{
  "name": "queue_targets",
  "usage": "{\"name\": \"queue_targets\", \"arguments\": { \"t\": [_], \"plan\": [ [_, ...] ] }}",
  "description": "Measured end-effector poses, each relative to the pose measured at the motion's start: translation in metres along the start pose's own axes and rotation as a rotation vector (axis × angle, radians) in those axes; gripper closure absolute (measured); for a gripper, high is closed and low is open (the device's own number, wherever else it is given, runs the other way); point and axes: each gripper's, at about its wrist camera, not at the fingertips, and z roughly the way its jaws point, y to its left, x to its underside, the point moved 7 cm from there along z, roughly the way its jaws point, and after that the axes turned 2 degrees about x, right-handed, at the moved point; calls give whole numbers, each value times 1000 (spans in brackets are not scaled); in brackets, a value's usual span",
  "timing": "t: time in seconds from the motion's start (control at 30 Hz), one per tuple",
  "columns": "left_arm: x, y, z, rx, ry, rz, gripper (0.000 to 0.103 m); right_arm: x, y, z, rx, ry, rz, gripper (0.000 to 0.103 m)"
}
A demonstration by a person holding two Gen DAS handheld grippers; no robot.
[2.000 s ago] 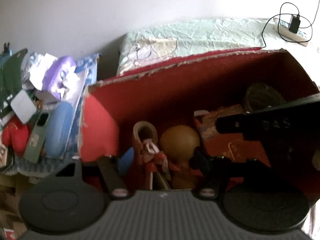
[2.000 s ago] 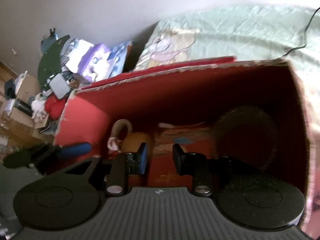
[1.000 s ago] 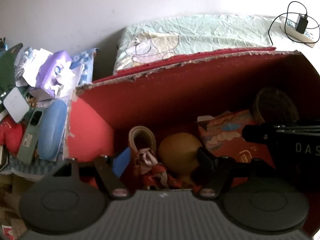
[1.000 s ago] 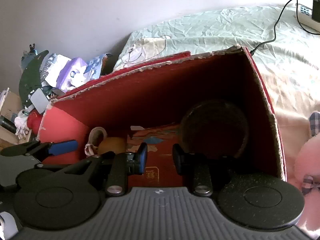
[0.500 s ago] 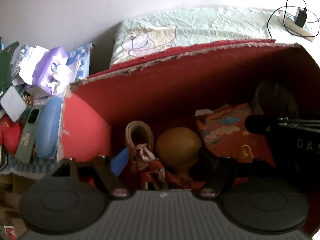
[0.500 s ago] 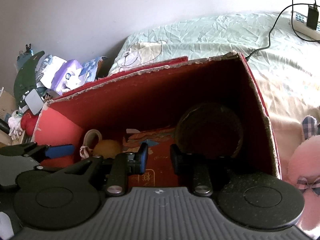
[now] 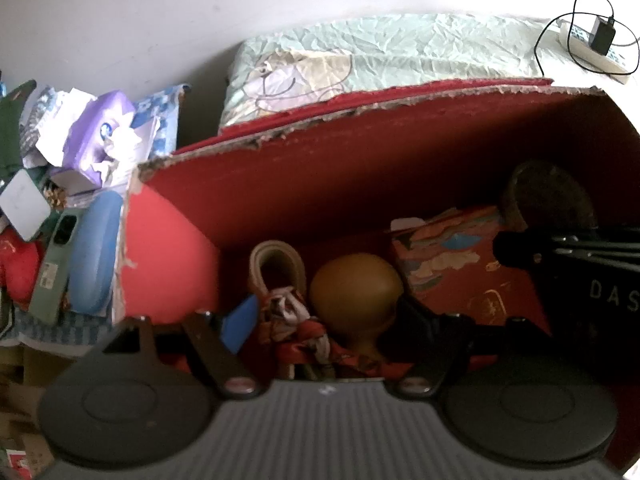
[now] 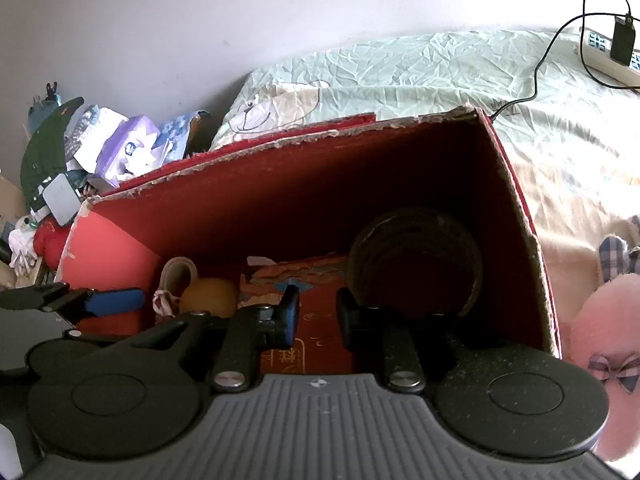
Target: Organize objects
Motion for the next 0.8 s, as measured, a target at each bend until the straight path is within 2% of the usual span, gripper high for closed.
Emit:
{"name": "queue_targets", "arguments": {
  "t": [0.17,0.33,0.43,0.8],
  "plan": [
    [-1,2,0,30,-2,-18,24,0,0,0,-1,0,0,83],
    [-1,1,-1,28,-14,-25,24,0,0,0,1,0,-3,83],
    [-1,0,-3,58,-18,-16,18,0,0,0,0,2,-3,83],
    [-2,-1,-3,36,-22,-7,19,1,0,0,-1,2,-1,83]
  ]
}}
